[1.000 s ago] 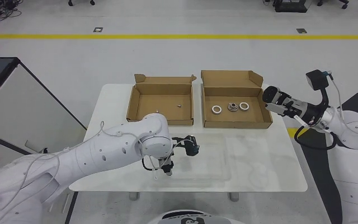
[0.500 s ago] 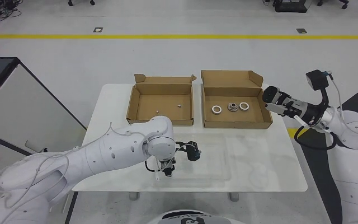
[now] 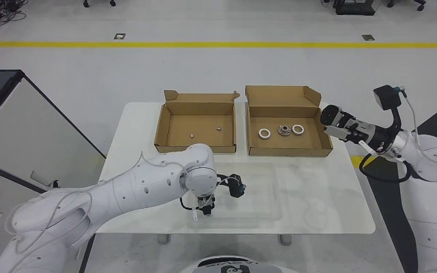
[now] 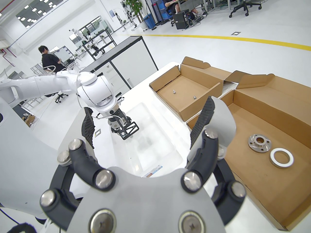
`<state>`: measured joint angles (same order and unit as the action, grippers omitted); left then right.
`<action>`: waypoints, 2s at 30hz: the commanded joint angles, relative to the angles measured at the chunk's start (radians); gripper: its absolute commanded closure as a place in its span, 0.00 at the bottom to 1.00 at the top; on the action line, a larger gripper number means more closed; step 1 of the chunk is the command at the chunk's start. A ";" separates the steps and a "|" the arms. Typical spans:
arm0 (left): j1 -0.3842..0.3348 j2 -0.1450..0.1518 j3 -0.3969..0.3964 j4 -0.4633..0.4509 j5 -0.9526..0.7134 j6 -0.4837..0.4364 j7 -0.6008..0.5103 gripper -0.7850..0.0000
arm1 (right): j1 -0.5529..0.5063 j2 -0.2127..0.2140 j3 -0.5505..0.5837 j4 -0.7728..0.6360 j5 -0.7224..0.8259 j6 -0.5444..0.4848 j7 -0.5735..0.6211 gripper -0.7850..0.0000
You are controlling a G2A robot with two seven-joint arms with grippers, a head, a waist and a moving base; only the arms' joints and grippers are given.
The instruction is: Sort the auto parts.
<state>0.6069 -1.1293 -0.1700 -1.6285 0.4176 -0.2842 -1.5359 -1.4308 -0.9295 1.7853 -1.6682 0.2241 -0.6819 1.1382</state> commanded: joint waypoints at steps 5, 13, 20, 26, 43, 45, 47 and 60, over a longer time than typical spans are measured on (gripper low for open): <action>0.009 -0.007 0.000 0.015 0.006 0.000 0.000 0.58 | 0.000 0.000 0.000 0.000 0.000 0.000 0.000 0.00; 0.014 -0.009 0.000 0.043 0.015 0.000 0.000 0.60 | 0.000 0.000 0.000 0.000 0.000 0.000 0.000 0.00; 0.016 -0.014 0.000 0.056 0.024 0.000 0.000 0.92 | 0.000 0.000 0.000 0.000 0.000 0.000 0.000 0.00; 0.001 -0.017 0.000 0.061 0.010 0.001 0.000 1.00 | 0.000 0.000 0.000 0.000 0.000 0.000 0.000 0.00; -0.214 0.077 -0.011 -0.189 -0.157 0.130 0.000 1.00 | 0.000 0.000 0.000 0.000 0.000 0.000 0.000 0.00; -0.218 0.078 -0.011 -0.192 -0.162 0.130 0.000 1.00 | 0.000 0.000 0.000 0.000 0.000 0.000 0.000 0.00; -0.218 0.078 -0.011 -0.192 -0.162 0.130 0.000 1.00 | 0.000 0.000 0.000 0.000 0.000 0.000 0.000 0.00; -0.120 0.132 -0.242 -0.158 -0.401 0.054 0.379 1.00 | 0.000 0.000 0.000 0.000 0.000 0.000 0.000 0.00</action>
<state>0.4663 -1.0078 -0.3781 -1.7896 0.0623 -0.2053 -1.2031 -1.4308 -0.9295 1.7853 -1.6682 0.2241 -0.6819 1.1382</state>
